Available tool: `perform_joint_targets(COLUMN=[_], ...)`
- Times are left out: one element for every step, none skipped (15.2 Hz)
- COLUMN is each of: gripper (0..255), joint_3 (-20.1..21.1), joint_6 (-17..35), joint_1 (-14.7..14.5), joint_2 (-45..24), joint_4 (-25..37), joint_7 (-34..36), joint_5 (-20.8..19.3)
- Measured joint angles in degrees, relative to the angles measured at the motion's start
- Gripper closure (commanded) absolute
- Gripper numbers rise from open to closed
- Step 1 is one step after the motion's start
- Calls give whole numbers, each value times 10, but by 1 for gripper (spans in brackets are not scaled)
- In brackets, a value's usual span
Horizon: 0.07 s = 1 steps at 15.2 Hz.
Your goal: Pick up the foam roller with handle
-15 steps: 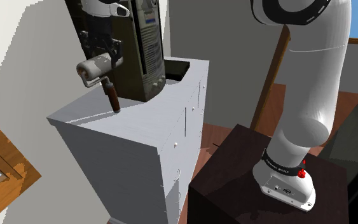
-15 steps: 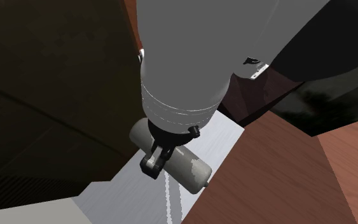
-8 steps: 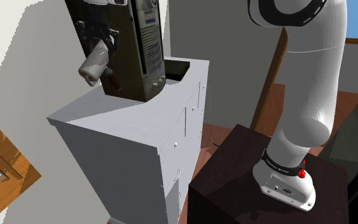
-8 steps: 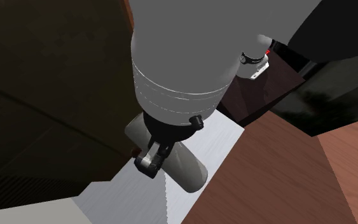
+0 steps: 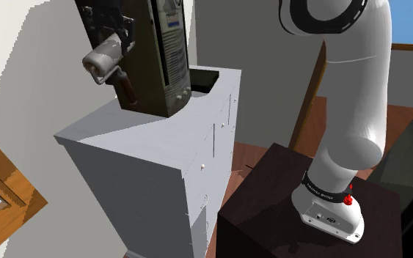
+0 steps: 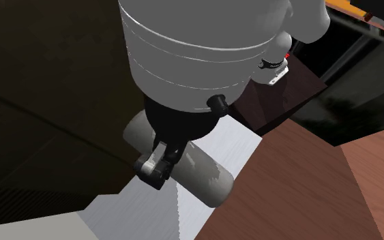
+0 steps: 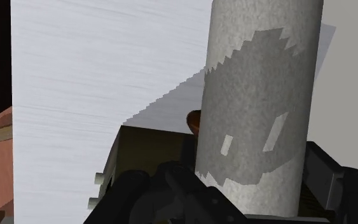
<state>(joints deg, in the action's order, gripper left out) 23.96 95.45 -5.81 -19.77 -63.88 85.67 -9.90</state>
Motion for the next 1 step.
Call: perform_joint_targets(gripper=[255], joint_3=[0], joint_6=[-7], joint_1=[-2], joint_2=[-3], joint_4=[9], joint_7=[0], joint_5=[-1])
